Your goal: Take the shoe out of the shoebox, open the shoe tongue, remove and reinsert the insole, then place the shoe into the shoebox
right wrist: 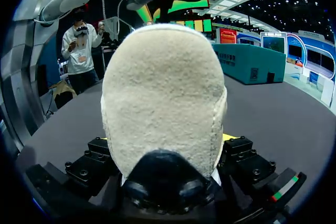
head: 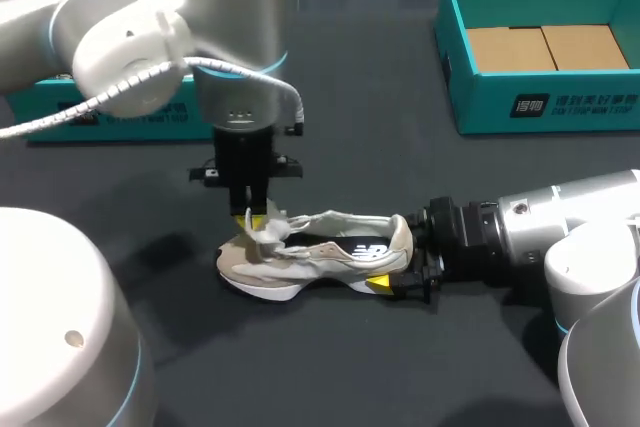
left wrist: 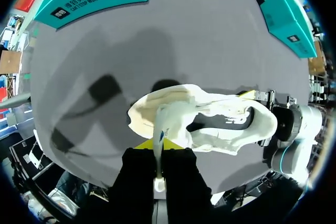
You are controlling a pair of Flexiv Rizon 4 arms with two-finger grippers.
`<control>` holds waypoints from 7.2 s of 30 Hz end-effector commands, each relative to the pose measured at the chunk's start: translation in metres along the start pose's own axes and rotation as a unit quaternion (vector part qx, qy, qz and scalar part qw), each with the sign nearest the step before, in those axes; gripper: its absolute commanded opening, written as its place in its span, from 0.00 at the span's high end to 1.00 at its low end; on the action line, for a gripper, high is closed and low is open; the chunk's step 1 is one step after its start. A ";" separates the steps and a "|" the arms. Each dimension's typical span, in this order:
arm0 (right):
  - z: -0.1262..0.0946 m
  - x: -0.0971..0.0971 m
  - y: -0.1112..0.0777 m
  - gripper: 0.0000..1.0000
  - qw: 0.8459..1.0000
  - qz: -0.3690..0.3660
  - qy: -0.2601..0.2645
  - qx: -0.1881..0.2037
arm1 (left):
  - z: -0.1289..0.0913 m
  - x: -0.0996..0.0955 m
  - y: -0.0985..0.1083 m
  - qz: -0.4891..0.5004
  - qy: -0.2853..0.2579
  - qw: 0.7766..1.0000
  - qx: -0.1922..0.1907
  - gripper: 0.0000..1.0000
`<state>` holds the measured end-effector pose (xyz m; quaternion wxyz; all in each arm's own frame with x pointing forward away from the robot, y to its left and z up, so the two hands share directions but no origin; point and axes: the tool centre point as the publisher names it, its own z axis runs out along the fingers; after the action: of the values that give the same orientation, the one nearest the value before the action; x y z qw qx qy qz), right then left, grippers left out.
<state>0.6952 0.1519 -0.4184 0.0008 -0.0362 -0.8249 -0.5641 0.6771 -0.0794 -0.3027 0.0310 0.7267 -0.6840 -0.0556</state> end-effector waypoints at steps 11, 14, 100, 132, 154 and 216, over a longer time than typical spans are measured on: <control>0.003 -0.001 -0.002 1.00 1.000 0.000 0.000 0.002 | 0.032 -0.031 -0.006 0.013 0.067 0.997 -0.032 0.94; 0.003 -0.001 -0.002 1.00 1.000 0.000 0.000 0.002 | 0.035 -0.033 -0.007 0.011 0.059 0.998 -0.036 0.87; 0.003 -0.001 -0.002 1.00 1.000 0.000 0.000 0.002 | -0.138 0.101 -0.012 0.821 0.040 0.568 0.051 1.00; 0.003 -0.001 -0.002 1.00 1.000 0.000 0.000 0.002 | -0.005 0.138 0.007 0.823 0.059 0.566 -0.002 1.00; 0.003 -0.001 -0.002 1.00 1.000 0.000 0.000 0.002 | 0.018 0.132 0.004 0.808 0.077 0.584 0.013 1.00; 0.003 -0.001 -0.002 1.00 1.000 0.000 0.000 0.002 | 0.111 0.112 -0.014 0.747 -0.031 0.661 0.066 0.61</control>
<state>0.6955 0.1527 -0.4192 0.0007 -0.0358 -0.8251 -0.5638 0.6810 -0.1811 -0.4044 0.0021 -0.0370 -0.9992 0.0144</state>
